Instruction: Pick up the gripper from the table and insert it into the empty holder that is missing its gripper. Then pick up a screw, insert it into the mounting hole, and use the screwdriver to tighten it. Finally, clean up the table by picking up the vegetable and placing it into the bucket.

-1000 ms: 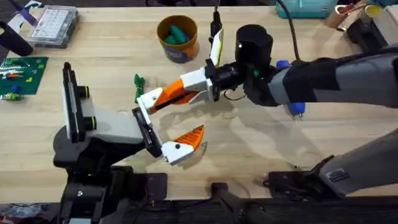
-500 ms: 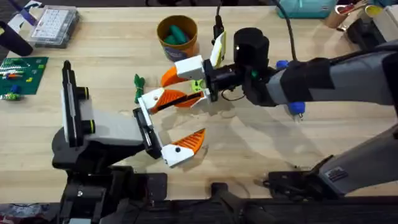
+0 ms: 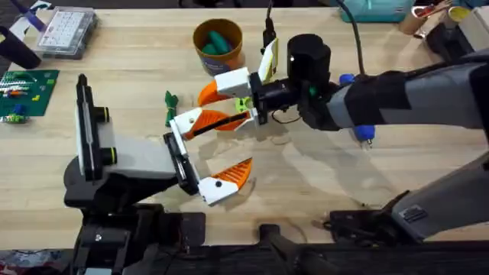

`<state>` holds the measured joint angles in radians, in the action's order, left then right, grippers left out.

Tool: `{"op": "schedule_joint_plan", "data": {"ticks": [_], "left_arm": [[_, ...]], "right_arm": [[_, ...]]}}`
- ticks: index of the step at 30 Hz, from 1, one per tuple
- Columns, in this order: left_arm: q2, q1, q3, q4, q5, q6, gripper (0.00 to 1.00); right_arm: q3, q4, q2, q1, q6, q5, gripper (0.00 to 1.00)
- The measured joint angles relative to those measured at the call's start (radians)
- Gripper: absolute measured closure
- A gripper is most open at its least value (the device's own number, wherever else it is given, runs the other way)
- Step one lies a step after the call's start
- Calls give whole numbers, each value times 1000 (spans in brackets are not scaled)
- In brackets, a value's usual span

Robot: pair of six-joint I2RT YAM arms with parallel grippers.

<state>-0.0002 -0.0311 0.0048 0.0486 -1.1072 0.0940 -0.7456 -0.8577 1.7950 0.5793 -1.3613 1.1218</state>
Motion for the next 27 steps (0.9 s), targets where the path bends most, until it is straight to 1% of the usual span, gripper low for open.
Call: {"op": "schedule_joint_plan", "data": {"ticks": [5, 10, 16, 20, 23, 27], "left_arm": [[0, 0, 0, 0, 0, 0, 16], [0, 0, 0, 0, 0, 0, 16], [0, 0, 0, 0, 0, 0, 16], [0, 0, 0, 0, 0, 0, 16], [0, 0, 0, 0, 0, 0, 16], [0, 0, 0, 0, 0, 0, 16]], "right_arm": [[0, 0, 0, -15, 0, 0, 6], [0, 9, -13, -64, 8, -1, 6], [-3, 162, -132, -133, 67, -7, 6], [-20, 323, -221, -173, 159, -8, 6], [-53, 502, -280, -210, 260, -7, 7], [-132, 843, -328, -281, 463, -10, 6]]}}
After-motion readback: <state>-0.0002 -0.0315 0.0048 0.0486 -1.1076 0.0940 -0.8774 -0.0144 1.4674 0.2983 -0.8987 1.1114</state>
